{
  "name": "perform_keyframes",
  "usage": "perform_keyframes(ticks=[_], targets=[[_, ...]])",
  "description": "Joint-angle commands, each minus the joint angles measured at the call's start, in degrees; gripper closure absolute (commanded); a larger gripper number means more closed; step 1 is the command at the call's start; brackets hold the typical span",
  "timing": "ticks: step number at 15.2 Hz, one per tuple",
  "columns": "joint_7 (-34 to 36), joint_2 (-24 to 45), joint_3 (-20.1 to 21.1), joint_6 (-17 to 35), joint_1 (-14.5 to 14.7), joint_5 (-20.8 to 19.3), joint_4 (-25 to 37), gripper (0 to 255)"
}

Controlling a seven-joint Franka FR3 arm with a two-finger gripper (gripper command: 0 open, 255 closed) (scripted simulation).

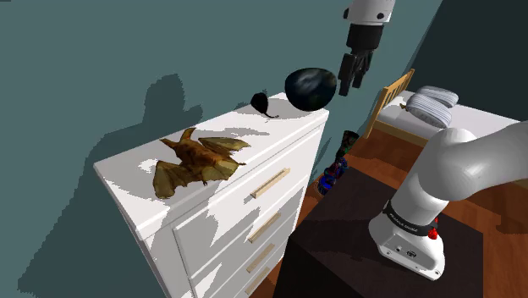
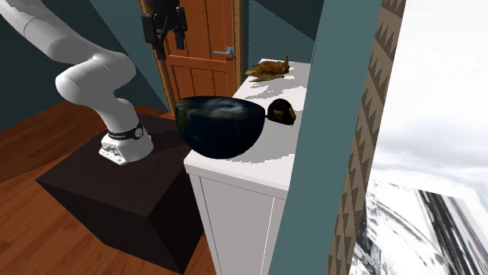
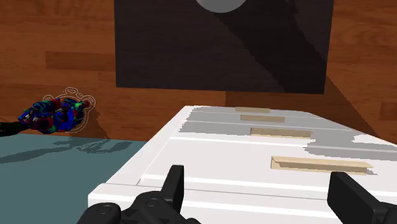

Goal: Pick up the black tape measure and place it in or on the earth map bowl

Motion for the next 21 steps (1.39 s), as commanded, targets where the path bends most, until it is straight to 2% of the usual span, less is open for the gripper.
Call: perform_keyframes(ticks=[1, 11, 21], targets=[[0.00, 0.00, 0.00, 0.00, 0.00, 0.00, 0.00, 0], [2.27, 22.24, 1.79, 11.64, -0.66, -0.22, 10.60, 0], [4.98, 44.96, 2.93, 16.11, -0.94, -2.01, 28.74, 0]])
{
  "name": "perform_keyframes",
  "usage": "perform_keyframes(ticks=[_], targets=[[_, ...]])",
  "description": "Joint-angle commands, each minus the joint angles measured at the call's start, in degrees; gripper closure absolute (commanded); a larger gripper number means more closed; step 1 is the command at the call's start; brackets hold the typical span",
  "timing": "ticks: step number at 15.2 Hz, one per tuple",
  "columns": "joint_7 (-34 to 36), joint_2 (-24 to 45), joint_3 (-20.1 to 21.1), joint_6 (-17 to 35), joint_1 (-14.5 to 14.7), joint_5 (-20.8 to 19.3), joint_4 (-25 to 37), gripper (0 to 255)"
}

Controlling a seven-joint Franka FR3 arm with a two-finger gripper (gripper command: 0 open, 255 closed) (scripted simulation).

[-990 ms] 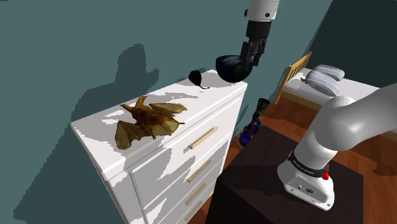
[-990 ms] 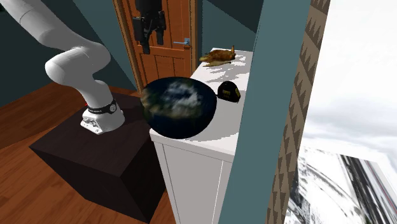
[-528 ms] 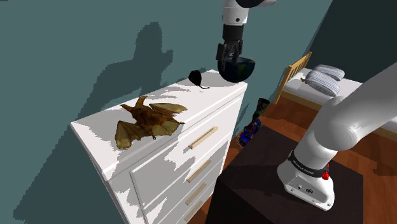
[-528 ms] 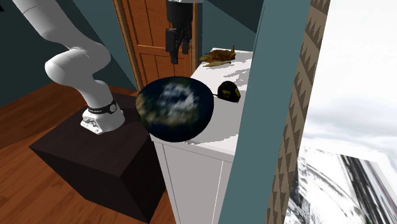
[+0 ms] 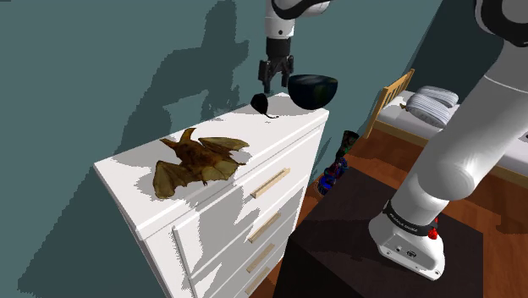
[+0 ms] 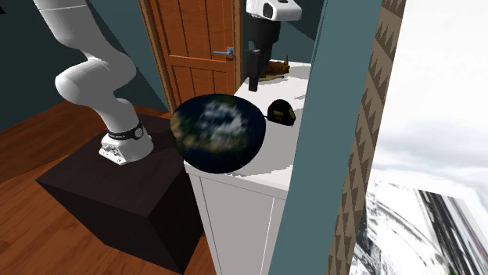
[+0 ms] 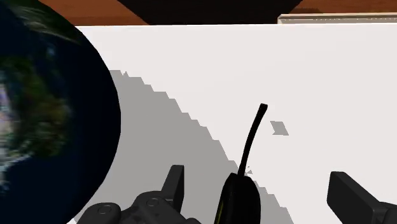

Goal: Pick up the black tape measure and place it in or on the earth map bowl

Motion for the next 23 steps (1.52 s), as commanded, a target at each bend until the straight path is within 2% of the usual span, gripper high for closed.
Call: perform_keyframes(ticks=[1, 4, 11, 19, 20, 23], targets=[[0.24, 4.72, -0.04, 0.50, -0.12, -0.52, 4.21, 0], [0.86, 10.38, 0.02, 0.23, 0.04, -1.12, 10.10, 0], [0.90, 10.70, -0.05, 5.99, 0.03, -1.18, 4.66, 0], [0.90, 10.69, -0.04, 6.00, 0.02, -1.18, 4.64, 0], [1.00, 11.05, 0.00, 5.89, 0.07, -1.21, 5.09, 255], [0.33, 9.67, -0.29, 5.99, -0.28, -1.08, 3.64, 255]])
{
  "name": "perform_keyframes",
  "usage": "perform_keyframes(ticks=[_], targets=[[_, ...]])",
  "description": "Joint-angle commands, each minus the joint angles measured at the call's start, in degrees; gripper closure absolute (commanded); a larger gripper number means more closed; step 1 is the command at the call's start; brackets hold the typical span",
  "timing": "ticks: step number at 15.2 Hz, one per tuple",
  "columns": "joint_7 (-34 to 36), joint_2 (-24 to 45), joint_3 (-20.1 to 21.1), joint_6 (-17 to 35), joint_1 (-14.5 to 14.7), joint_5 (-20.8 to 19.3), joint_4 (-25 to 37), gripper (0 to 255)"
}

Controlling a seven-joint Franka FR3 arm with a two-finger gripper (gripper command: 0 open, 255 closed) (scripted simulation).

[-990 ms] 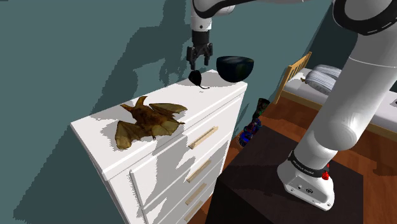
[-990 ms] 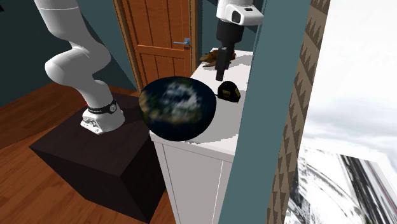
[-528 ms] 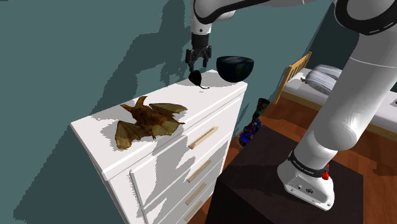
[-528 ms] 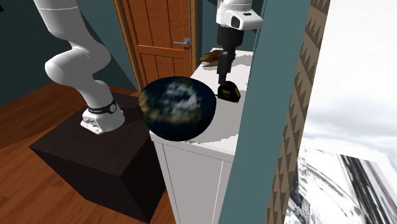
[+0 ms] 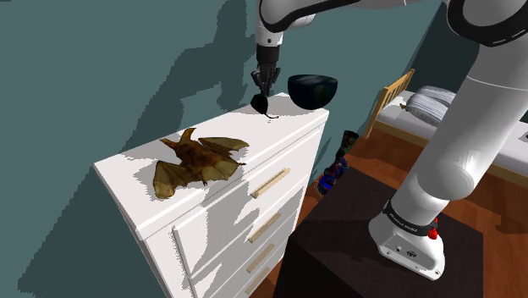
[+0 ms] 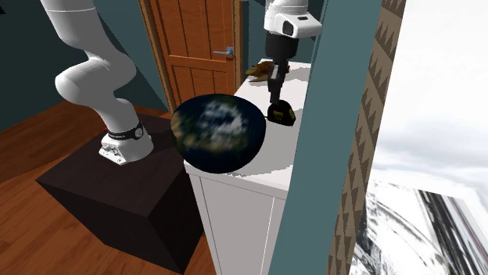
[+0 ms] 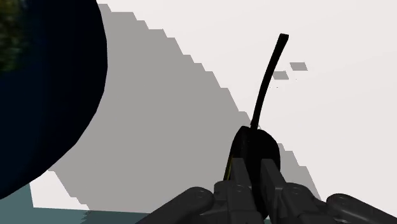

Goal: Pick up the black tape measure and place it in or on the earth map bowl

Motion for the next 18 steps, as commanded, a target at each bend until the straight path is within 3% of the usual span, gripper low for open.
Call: perform_keyframes(ticks=[1, 3, 6, 9, 10, 11, 12, 18], targets=[[-0.55, 1.07, -0.25, -0.11, -0.28, 0.21, -2.02, 255], [-0.13, -0.24, -0.05, 1.19, -0.08, 0.30, -4.59, 255], [0.76, 3.48, 0.34, -0.48, 0.38, -0.05, 0.73, 255], [1.08, 0.71, 0.17, -1.76, 0.21, 0.04, 1.54, 255], [1.08, 0.71, 0.17, -1.76, 0.21, 0.04, 1.54, 0], [1.25, -8.03, 0.69, 12.44, 0.71, -1.56, -12.08, 0], [1.78, -13.10, 1.14, 22.10, 0.90, -2.99, -20.53, 0], [2.21, -10.25, 1.09, 26.46, 0.72, -3.63, -22.07, 0]])
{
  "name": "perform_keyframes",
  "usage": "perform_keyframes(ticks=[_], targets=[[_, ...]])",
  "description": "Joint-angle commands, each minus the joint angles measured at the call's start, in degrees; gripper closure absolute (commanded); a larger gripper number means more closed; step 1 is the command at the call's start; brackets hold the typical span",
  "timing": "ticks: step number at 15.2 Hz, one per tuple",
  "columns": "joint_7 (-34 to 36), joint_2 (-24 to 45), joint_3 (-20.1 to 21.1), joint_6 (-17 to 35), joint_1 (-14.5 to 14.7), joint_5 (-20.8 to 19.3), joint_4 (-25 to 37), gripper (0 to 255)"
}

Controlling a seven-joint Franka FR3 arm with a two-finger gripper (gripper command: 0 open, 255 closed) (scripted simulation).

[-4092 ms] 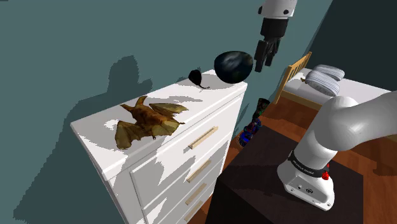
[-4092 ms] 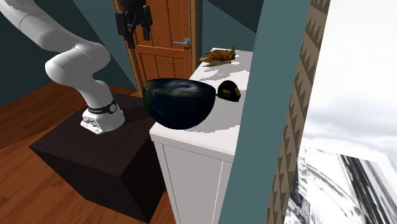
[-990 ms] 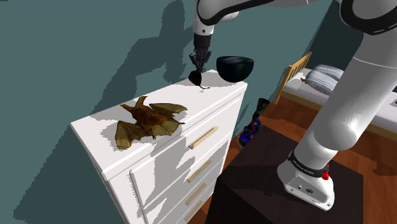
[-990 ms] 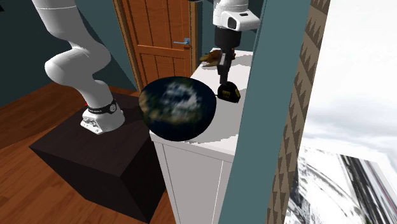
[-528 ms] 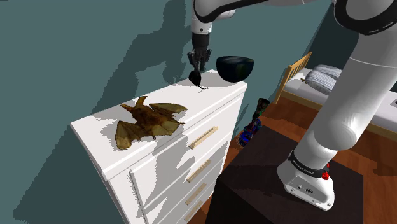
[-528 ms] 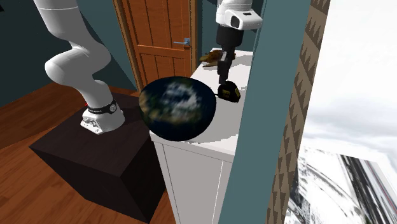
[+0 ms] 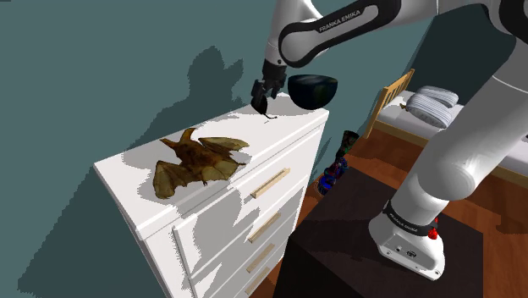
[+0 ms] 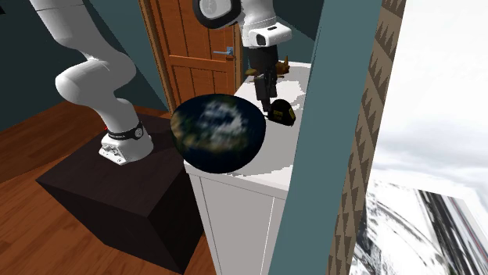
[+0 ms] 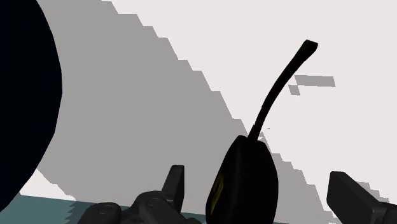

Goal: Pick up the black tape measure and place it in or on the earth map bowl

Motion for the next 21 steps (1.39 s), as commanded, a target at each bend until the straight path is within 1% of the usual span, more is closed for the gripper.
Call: perform_keyframes(ticks=[1, 9, 10, 19, 21], targets=[[0.12, 0.98, -0.04, 1.79, -0.09, -0.26, -0.63, 0], [0.16, 1.28, -0.04, 2.20, -0.11, -0.33, -0.75, 0], [0.17, 1.28, -0.04, 2.20, -0.11, -0.33, -0.75, 255], [0.16, 1.28, -0.04, 2.20, -0.11, -0.33, -0.75, 255], [-0.06, 0.67, -0.06, 0.66, -0.09, -0.12, 0.19, 255]])
